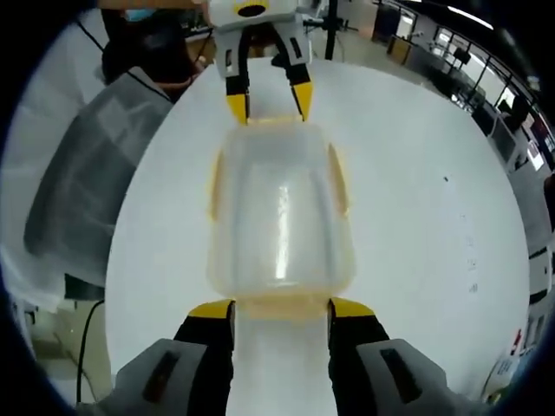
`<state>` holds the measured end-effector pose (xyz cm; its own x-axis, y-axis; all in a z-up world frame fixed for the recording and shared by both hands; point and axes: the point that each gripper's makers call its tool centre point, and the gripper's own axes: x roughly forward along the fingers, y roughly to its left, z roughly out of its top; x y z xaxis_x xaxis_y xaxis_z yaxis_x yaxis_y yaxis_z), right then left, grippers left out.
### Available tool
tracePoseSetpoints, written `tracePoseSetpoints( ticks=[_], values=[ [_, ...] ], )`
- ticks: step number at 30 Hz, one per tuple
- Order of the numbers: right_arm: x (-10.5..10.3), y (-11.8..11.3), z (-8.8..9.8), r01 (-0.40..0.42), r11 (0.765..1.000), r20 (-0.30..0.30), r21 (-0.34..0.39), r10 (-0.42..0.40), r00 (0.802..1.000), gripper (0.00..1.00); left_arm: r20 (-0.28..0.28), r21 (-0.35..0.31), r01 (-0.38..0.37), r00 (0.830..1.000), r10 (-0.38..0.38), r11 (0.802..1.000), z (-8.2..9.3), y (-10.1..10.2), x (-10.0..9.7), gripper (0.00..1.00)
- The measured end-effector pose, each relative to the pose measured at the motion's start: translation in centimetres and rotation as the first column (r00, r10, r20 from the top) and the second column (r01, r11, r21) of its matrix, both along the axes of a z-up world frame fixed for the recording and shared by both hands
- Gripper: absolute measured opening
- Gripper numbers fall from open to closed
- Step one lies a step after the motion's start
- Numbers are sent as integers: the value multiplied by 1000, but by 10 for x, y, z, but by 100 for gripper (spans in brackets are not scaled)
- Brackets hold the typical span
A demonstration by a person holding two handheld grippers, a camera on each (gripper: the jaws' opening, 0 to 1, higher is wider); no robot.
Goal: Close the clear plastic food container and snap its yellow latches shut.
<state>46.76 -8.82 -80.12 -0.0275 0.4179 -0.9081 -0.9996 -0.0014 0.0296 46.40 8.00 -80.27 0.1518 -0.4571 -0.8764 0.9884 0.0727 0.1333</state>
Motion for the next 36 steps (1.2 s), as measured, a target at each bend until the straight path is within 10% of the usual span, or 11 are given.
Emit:
tracePoseSetpoints(
  ticks=[3,12,17,25,36],
  values=[
    [-2,-7,-3,13,1000,-17,-23,-13,1000,53,11,-39,-15,1000,16,999,4,-1,2,56],
    [-1,-6,5,71,997,-18,-4,-71,997,54,-17,-45,-73,997,73,996,15,1,-5,52],
    [8,-5,11,242,970,-57,19,-240,969,55,-50,-82,-181,983,177,980,21,-3,-6,53],
    [13,2,14,400,916,-92,42,-395,914,57,-87,-105,-374,927,366,922,28,-3,6,60],
    [16,9,15,602,797,-160,37,-590,791,55,-268,-202,-619,780,565,759,35,-19,5,60]
  ],
)
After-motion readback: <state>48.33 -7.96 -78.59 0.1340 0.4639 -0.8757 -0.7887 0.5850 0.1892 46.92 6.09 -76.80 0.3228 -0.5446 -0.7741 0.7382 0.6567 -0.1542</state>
